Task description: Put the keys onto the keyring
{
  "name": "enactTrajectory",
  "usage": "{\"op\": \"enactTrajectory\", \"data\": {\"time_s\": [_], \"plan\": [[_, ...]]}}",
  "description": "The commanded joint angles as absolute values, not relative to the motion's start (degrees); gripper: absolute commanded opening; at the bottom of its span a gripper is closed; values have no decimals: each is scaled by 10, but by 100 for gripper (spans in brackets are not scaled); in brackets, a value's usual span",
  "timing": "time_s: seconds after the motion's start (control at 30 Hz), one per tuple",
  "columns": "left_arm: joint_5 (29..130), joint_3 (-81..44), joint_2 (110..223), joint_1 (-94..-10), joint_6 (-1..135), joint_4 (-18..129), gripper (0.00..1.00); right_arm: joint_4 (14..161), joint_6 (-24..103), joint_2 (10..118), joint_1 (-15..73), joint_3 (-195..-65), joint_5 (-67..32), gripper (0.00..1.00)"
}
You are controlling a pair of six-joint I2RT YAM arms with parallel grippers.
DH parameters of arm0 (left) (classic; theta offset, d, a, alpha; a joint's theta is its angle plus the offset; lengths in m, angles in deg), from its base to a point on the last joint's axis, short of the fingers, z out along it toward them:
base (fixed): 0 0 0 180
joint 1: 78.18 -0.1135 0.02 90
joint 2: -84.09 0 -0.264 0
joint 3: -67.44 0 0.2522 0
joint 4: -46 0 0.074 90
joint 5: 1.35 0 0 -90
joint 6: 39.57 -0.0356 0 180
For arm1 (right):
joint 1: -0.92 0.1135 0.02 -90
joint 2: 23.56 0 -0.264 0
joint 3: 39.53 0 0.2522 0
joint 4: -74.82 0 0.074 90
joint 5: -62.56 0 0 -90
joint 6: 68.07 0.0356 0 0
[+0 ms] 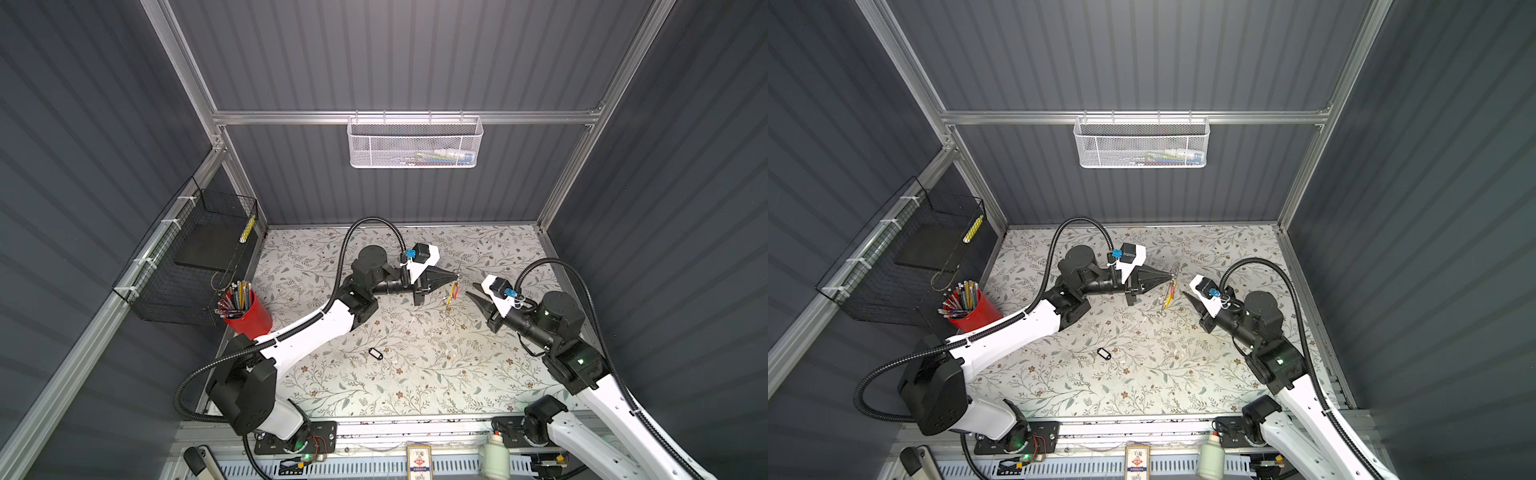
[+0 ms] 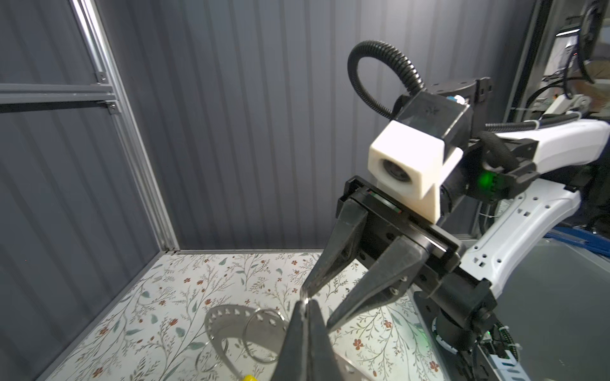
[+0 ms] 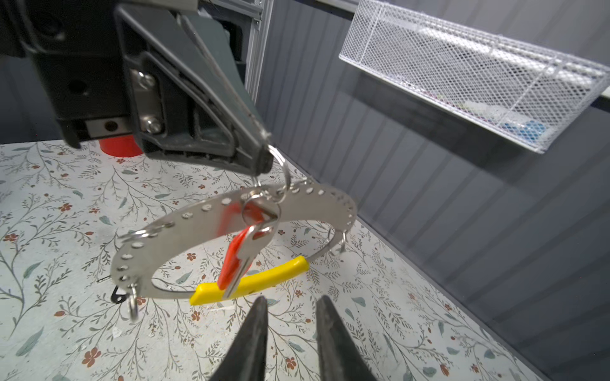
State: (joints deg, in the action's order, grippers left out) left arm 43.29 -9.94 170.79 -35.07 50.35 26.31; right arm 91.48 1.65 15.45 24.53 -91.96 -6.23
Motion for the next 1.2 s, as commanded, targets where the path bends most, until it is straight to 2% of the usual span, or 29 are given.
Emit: {"op": "enactTrajectory", "data": {"time_s": [0.0,0.17,0.67,1.17], "plan": [[377,-100,1724,-358,548,201,0,916,25,166,232,-945,49,27],[358,-100,1732,-360,566,181,0,919,28,203,228,-979,127,25],[334,-102,1728,-364,555,203,0,840,80,213,191,-950,158,20],[309,-107,1731,-366,561,201,0,835,87,230,185,-955,181,16]]}}
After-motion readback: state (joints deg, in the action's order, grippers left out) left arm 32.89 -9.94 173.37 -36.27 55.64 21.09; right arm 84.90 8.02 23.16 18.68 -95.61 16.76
